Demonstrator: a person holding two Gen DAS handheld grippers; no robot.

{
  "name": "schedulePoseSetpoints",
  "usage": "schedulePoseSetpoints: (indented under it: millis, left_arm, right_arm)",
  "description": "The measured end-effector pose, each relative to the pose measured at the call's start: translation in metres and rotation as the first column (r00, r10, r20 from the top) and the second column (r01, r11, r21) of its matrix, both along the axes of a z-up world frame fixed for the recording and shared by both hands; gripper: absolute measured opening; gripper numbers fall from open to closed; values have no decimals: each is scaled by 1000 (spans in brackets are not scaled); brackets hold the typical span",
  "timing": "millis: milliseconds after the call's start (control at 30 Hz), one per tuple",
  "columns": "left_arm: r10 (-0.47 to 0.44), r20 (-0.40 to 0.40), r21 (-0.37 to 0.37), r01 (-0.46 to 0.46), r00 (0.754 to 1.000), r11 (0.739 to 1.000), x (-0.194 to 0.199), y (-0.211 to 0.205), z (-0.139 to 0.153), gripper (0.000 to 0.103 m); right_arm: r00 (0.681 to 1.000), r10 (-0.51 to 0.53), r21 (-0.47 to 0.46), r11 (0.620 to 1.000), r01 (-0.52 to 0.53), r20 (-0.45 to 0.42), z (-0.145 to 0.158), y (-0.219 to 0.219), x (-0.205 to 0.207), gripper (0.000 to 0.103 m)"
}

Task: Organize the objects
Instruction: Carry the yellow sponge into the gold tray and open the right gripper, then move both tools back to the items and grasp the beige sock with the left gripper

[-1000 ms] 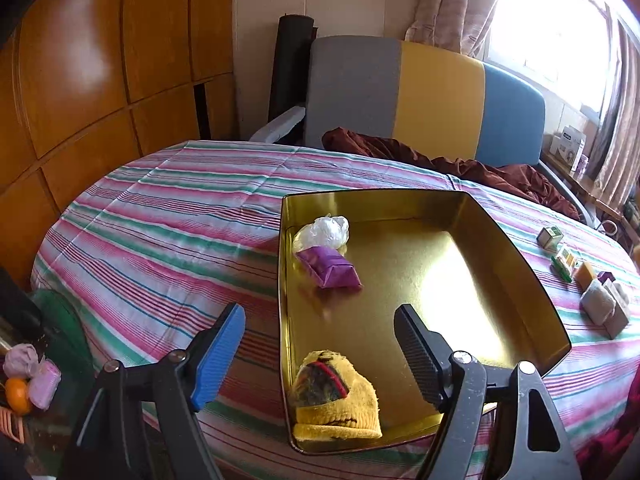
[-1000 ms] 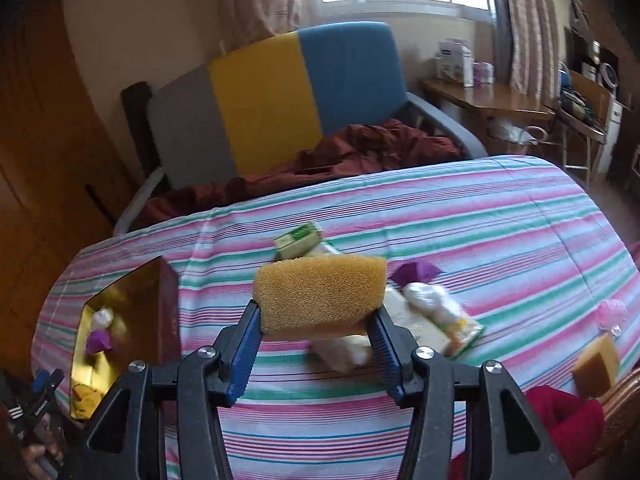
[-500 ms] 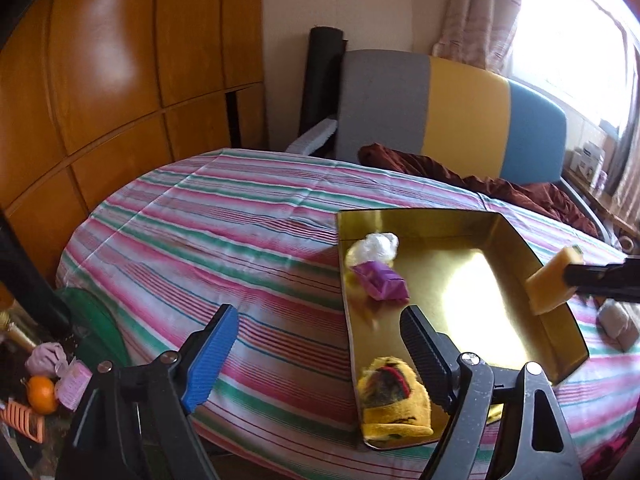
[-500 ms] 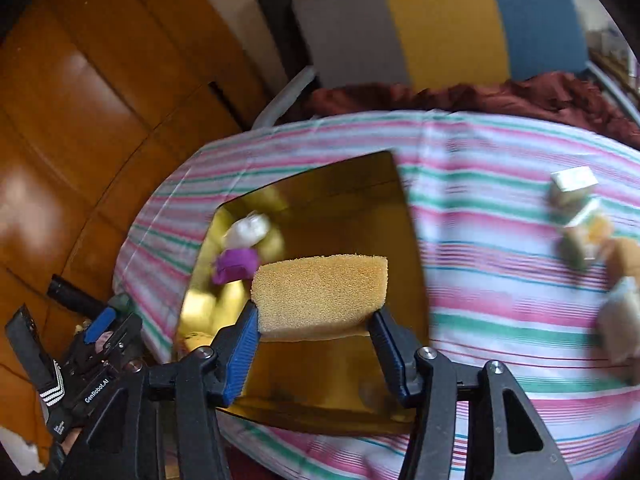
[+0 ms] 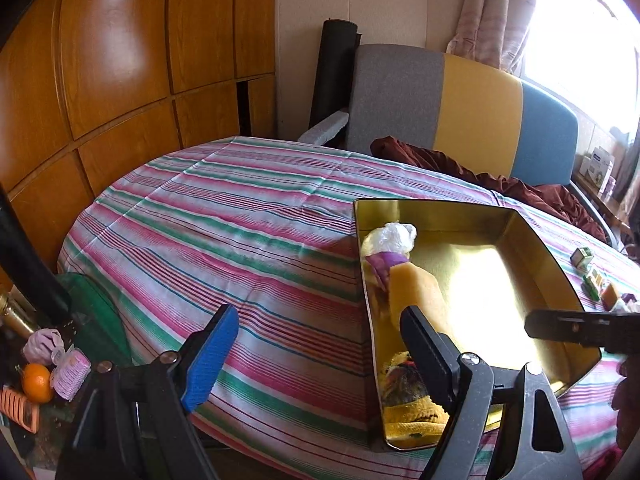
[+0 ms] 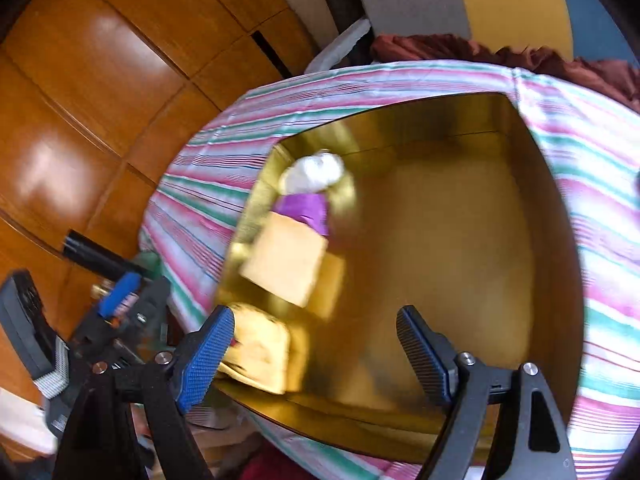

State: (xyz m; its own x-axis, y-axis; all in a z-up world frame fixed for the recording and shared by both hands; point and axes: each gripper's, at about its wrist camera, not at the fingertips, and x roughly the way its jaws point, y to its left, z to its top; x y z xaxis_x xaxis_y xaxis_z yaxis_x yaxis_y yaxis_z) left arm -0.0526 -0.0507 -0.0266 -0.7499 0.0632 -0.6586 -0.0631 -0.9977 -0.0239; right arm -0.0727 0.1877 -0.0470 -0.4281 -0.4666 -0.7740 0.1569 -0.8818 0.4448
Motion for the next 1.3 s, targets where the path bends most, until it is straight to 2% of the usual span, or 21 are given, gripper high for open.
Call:
schedulePoseSetpoints:
  millis: [267,433,633,800,933,1000,1033,1067,1133,1167,1200,1233,1267,1300]
  left_arm:
    - [-68,3,-22,68,998,997,10,27,-1,84]
    - [-115,-14,-27,115,993,993,19,48,3,87]
    - [-178,-4,-37,178,984,983,26,74,3,87]
    - [-231,1,-47,230,973,972,31,94,2,87]
    - [-275,-2,-53,274,962,960,35,111,4,87]
    - [-298,-2,-59,297,955,953,36,121,4,87]
    - [-310,-2,-61,309,951,949,37,127,5,87]
    - [-321,-2,-62,320,947,945,37,132,5,87]
    - [-349,-3,-66,348,937,935,39,143,6,87]
    - [-366,-4,-69,365,931,929,40,151,7,87]
    - [-381,-5,-70,380,925,923,42,157,7,87]
    - [-398,-6,-72,396,917,915,43,164,8,87]
    - [-414,-6,-73,413,910,908,44,171,8,87]
    - [-433,-4,-73,431,902,899,45,180,8,87]
  right_arm:
    - [998,-34,150,988,42,-56,0,28,30,85]
    - [996,-45,183,981,58,-76,3,43,41,85]
    - [988,-116,192,972,135,-103,12,83,55,85]
    - [967,-221,210,947,244,-130,26,136,67,85]
    - [924,-352,229,897,379,-151,37,197,79,85]
    - [889,-427,238,857,457,-169,43,230,87,85]
    - [835,-519,231,803,550,-183,47,266,97,85]
    - [835,-519,231,803,550,-183,47,266,97,85]
    - [763,-615,213,732,647,-200,48,304,110,85]
    - [717,-666,203,687,697,-205,47,322,117,85]
    - [624,-754,161,603,781,-205,41,354,134,85]
    - [624,-754,161,603,781,-205,41,354,134,85]
    - [521,-838,83,515,853,-161,27,381,154,85]
    - [471,-877,1,473,881,-93,17,396,165,86]
